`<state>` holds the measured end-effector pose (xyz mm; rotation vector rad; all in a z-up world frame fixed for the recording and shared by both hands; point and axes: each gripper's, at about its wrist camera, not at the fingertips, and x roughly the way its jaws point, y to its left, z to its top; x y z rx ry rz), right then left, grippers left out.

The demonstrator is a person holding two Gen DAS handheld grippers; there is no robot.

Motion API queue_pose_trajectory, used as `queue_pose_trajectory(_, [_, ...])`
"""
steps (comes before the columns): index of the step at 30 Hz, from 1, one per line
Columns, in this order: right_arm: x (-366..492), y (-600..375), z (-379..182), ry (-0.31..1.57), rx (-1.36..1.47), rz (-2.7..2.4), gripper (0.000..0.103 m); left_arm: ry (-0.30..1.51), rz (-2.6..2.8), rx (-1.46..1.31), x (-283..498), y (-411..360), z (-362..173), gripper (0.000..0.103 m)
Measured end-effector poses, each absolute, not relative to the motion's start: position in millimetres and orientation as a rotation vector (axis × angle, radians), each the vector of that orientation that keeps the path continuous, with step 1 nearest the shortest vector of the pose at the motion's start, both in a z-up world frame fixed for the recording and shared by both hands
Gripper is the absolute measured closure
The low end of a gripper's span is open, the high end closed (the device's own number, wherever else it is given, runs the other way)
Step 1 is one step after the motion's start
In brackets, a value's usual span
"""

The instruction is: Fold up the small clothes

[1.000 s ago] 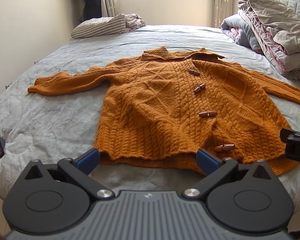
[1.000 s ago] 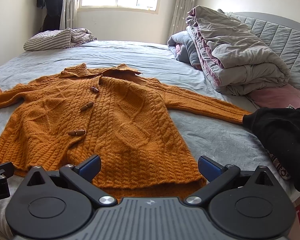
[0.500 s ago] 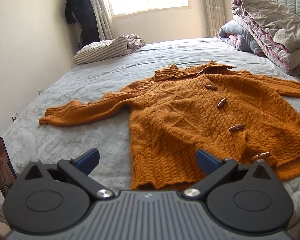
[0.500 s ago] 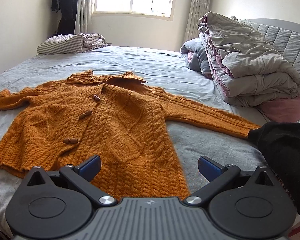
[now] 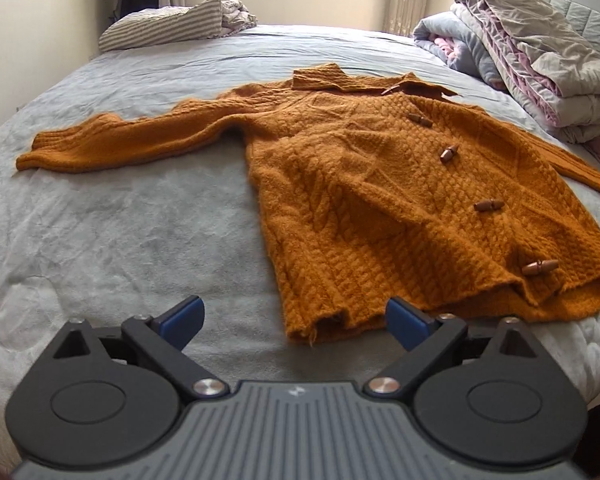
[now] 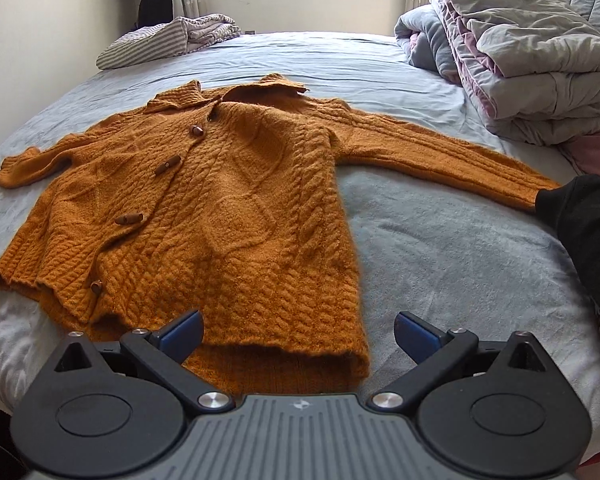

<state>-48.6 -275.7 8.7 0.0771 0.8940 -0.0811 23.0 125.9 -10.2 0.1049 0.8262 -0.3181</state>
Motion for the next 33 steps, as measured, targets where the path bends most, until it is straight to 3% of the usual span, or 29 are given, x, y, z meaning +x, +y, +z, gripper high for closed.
queue_pose_trajectory(6, [-55,-279,-1,0.931,0.052,-0.092,0.003,0.847,-0.265,0.301,19,116,-33,0.036])
queue_pose_trajectory(13, [-62,-280,-11,0.924,0.011,-0.134,0.006,0.800,-0.214,0.280,25,120,-35,0.047])
queue_pose_trajectory(16, [-65,-280,-15,0.913,-0.004,-0.155,0.010,0.798,-0.225,0.283,29,113,-41,0.067])
queue_pose_trajectory(18, [-67,-282,-18,0.911,-0.012,-0.173,0.022,0.794,-0.244,0.268,30,108,-44,0.086])
queue_pose_trajectory(20, [-67,-286,-23,0.929,-0.012,-0.194,0.039,0.768,-0.242,0.271,29,101,-46,0.093])
queue_pose_trajectory(24, [-62,-292,-34,0.921,0.035,-0.199,0.050,0.684,-0.200,0.313,24,91,-46,0.096])
queue_pose_trajectory(27, [-54,-289,-34,0.859,0.021,-0.205,0.067,0.589,-0.170,0.289,12,96,-32,0.097])
queue_pose_trajectory(30, [-47,-285,-28,0.784,-0.040,-0.233,0.069,0.517,-0.105,0.253,2,108,-13,0.098])
queue_pose_trajectory(31, [-44,-284,-25,0.755,-0.071,-0.236,0.076,0.505,-0.094,0.230,0,114,-8,0.098])
queue_pose_trajectory(32, [-42,-283,-22,0.739,-0.092,-0.235,0.093,0.505,-0.093,0.201,-2,121,-3,0.098])
queue_pose_trajectory(33, [-41,-282,-19,0.725,-0.103,-0.228,0.096,0.512,-0.095,0.173,-4,128,0,0.098])
